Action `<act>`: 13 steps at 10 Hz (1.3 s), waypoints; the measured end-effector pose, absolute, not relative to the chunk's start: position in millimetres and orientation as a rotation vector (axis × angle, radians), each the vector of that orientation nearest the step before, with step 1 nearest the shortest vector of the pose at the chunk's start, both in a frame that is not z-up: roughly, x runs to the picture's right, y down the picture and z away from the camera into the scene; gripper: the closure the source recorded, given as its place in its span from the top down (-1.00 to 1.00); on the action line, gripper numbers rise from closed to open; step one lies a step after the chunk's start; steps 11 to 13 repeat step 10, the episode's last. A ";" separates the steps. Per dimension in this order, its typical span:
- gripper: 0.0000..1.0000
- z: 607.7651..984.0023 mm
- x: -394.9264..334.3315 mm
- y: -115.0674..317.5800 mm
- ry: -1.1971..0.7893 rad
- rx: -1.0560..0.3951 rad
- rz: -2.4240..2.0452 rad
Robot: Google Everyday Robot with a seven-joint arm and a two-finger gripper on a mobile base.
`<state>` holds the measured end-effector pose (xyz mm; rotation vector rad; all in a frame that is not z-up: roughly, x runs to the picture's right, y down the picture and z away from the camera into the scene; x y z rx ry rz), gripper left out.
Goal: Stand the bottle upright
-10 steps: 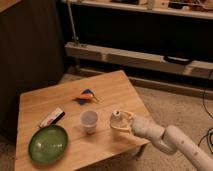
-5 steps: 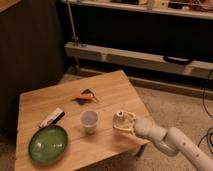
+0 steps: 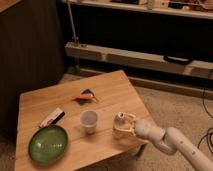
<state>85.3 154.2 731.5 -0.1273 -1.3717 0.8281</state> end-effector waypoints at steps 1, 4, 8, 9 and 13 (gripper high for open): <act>0.32 733.3 86.8 154.9 -1.373 -0.128 0.833; 0.60 736.7 88.8 155.8 -1.376 -0.131 0.840; 0.60 736.6 88.6 157.1 -1.389 -0.132 0.832; 0.60 735.4 88.3 157.3 -1.399 -0.123 0.819; 0.60 732.7 90.2 155.1 -1.397 -0.103 0.795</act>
